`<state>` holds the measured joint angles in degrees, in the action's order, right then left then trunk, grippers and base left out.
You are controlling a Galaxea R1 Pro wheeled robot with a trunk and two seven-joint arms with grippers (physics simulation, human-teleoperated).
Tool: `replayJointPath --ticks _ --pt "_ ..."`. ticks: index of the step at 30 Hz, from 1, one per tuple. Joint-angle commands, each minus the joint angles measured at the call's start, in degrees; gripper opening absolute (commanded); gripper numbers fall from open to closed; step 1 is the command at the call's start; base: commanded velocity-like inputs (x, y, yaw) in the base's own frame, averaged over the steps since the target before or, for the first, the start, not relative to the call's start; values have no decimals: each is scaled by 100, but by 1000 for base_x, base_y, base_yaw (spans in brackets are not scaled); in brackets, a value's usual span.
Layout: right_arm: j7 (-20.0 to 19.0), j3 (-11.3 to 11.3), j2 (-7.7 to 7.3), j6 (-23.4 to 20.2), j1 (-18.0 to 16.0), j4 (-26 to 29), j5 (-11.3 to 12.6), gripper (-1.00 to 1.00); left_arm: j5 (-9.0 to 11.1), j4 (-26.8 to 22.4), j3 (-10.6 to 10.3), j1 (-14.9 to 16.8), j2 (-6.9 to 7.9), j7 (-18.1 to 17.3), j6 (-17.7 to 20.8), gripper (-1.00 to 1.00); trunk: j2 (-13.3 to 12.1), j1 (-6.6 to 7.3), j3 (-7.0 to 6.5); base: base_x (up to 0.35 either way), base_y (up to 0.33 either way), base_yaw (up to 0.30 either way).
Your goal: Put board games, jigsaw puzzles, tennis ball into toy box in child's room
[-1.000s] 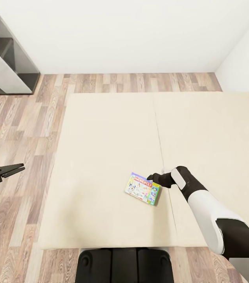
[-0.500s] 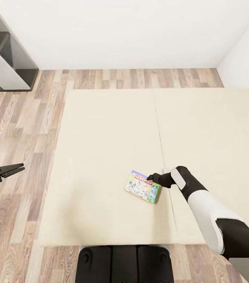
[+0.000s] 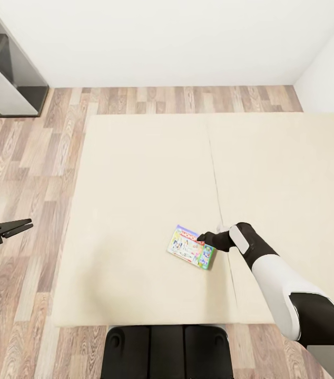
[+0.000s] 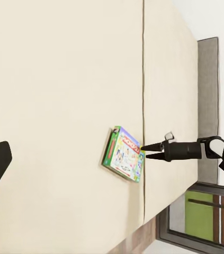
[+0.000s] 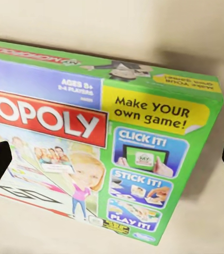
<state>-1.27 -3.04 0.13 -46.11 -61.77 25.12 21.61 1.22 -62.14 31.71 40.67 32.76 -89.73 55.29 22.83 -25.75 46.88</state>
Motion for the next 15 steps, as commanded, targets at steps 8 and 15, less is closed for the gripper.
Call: replayJointPath --ticks 8,15 --pt "-7 -30 4 -24 -2 9 -16 100 -8 0 6 2 2 -27 61 100 9 -3 57 0 0 0" --pt "-5 -30 7 -21 -2 10 -16 100 -8 0 10 2 2 -27 61 100 9 -3 66 0 0 0"
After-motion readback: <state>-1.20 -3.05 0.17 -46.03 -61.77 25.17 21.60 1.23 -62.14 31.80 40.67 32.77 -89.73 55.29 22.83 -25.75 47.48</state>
